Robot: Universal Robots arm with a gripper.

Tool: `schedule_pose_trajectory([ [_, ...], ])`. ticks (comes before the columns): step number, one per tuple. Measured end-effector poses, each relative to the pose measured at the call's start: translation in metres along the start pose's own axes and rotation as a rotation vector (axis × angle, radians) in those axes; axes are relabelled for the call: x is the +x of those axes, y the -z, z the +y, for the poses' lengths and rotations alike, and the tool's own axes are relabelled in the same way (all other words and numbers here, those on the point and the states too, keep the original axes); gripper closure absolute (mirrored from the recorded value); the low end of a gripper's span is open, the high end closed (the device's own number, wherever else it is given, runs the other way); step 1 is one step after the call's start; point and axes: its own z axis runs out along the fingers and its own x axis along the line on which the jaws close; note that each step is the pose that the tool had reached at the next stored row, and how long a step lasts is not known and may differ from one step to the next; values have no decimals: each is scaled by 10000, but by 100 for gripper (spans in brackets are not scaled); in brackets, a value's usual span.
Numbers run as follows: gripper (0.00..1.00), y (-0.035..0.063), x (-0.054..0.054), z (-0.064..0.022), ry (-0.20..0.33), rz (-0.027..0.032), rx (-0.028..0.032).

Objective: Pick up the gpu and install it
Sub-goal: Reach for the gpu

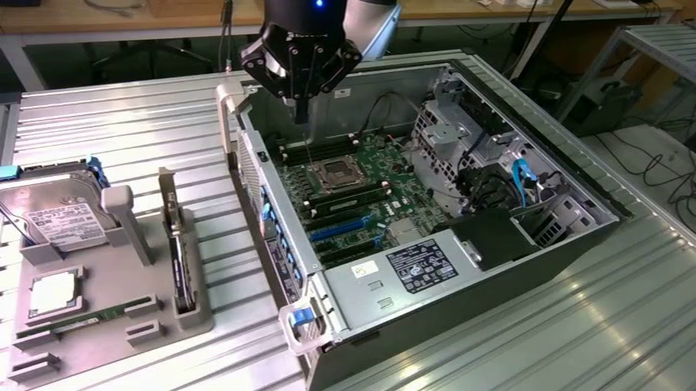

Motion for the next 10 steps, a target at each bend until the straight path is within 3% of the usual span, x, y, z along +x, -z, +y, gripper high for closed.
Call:
schedule_pose_trajectory([
  [10,89,1,30,-3,0,-1,0],
])
